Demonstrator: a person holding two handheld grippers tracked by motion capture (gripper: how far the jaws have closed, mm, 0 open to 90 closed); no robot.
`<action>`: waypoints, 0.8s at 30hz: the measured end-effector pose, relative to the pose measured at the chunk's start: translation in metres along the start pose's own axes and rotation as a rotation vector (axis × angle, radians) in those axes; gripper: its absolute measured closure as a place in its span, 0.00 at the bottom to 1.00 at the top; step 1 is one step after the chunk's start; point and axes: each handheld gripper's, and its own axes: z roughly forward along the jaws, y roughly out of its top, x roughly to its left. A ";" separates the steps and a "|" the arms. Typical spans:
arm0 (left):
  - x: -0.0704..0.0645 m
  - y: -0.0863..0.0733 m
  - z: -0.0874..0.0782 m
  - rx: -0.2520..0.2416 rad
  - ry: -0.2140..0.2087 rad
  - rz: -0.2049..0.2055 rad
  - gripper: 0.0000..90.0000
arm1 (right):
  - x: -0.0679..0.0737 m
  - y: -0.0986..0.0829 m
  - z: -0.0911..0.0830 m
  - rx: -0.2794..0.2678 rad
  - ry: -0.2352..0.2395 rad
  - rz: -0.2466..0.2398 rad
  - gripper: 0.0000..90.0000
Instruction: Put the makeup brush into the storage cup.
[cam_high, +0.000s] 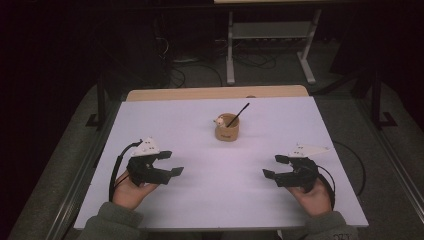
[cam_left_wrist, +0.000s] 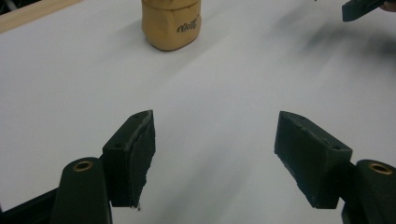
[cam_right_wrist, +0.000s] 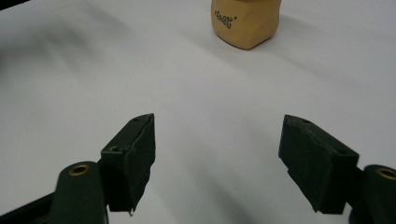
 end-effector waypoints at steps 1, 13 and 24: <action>0.000 -0.002 0.000 0.001 0.000 -0.003 0.32 | 0.000 0.000 0.000 0.001 0.000 0.002 0.29; 0.000 -0.016 -0.006 -0.002 0.011 -0.009 0.31 | 0.000 -0.002 0.003 0.012 -0.005 0.001 0.28; 0.002 -0.029 -0.006 -0.004 0.017 -0.013 0.29 | -0.001 -0.005 0.002 0.019 -0.012 0.012 0.25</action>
